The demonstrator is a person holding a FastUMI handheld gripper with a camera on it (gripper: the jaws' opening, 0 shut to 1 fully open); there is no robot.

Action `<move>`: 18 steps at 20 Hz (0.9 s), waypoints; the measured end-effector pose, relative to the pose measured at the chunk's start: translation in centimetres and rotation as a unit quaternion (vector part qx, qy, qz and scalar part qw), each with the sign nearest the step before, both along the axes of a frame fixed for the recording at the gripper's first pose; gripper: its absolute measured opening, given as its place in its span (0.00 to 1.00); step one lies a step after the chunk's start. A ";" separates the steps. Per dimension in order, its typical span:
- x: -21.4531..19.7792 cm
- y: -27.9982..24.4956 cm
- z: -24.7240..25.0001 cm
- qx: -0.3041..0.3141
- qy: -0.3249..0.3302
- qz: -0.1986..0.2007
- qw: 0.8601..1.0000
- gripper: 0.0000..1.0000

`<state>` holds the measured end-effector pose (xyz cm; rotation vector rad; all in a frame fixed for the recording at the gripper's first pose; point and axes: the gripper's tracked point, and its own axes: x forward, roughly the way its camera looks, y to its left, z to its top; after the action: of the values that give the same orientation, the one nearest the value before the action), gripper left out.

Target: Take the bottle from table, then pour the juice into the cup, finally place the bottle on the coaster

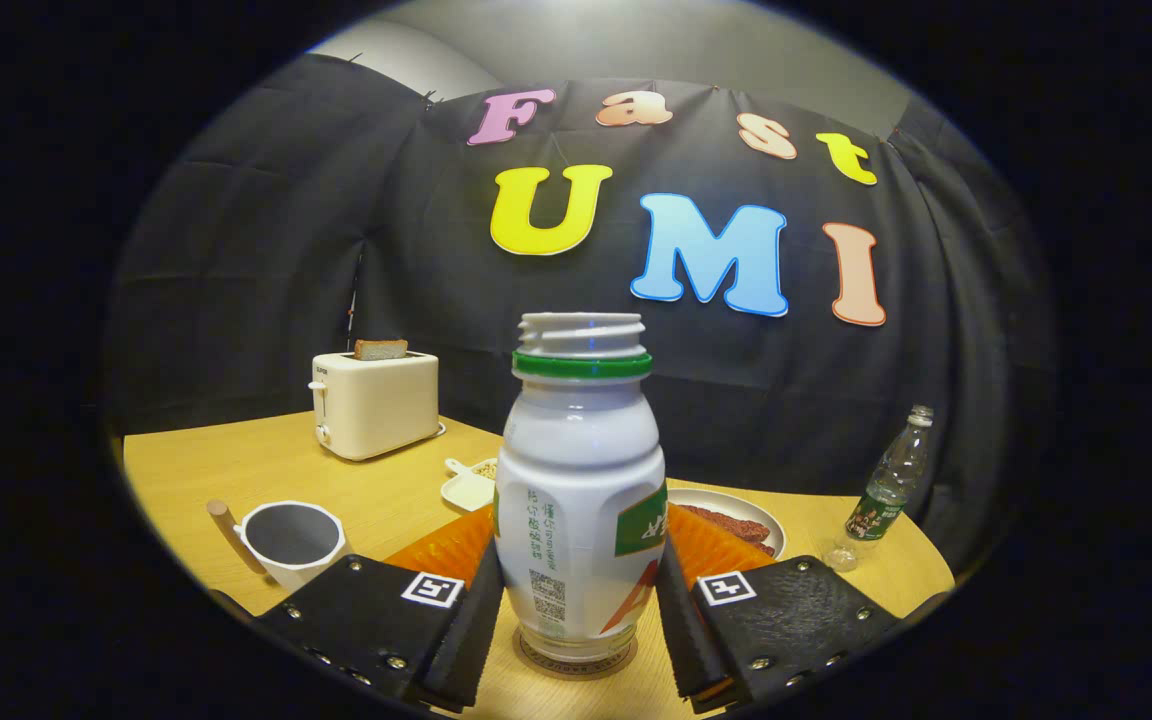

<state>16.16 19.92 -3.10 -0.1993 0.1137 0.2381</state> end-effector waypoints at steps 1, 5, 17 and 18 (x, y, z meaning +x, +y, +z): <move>0.3 -0.2 -0.3 0.004 0.001 -0.003 1.000 0.70; 1.2 -0.8 -2.1 0.024 0.014 -0.010 1.000 0.70; 2.1 -0.8 -4.3 0.043 0.035 -0.010 0.998 0.70; 2.0 -0.8 -4.6 0.044 0.038 -0.011 0.998 0.70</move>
<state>18.11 19.10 -7.70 -0.1022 0.1810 0.2284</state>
